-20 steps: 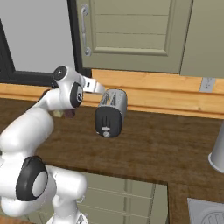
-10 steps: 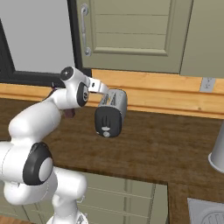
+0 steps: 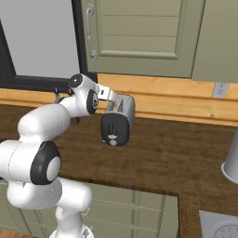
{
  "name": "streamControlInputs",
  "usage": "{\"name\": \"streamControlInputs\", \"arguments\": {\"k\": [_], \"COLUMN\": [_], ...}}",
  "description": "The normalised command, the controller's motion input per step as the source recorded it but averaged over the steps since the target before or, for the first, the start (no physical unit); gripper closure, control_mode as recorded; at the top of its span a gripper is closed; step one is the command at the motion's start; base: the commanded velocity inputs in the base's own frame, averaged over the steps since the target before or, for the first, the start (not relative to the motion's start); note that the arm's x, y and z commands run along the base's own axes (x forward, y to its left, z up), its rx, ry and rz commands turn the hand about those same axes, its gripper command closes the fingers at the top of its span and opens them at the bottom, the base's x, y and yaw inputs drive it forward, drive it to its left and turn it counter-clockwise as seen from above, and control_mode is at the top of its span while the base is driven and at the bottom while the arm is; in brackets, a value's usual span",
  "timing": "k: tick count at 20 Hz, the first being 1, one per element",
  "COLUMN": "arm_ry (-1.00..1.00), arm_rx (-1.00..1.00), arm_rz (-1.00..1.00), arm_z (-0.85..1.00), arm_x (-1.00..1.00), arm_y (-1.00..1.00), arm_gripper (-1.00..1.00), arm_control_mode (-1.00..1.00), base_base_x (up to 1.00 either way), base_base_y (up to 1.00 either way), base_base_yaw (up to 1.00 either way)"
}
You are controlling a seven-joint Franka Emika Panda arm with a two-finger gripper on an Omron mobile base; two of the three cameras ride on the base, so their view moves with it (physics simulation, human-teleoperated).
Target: Start the toaster. Once the lever pops up, take the bread to the plate on the dining counter.
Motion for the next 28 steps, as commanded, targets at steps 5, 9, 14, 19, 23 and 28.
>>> {"name": "streamControlInputs", "arguments": {"k": [5,9,14,19,23,28], "arm_ry": [0.0,0.0,0.0,0.0,0.0,0.0], "arm_rx": [0.05,0.07,0.0,0.0,0.0,0.0], "arm_rz": [0.0,0.0,0.0,0.0,0.0,0.0], "arm_z": [-0.06,0.0,0.0,0.0,0.0,0.0], "arm_x": [0.19,0.03,0.0,0.0,0.0,0.0], "arm_y": [-0.11,-0.14,0.0,0.0,0.0,0.0], "arm_gripper": [-1.0,-1.0,-1.0,-1.0,-1.0,-1.0], "arm_control_mode": [-1.0,-1.0,-1.0,-1.0,-1.0,-1.0], "base_base_x": [0.0,0.0,0.0,0.0,0.0,0.0], "base_base_y": [0.0,0.0,0.0,0.0,0.0,0.0], "base_base_yaw": [0.0,0.0,0.0,0.0,0.0,0.0]}}
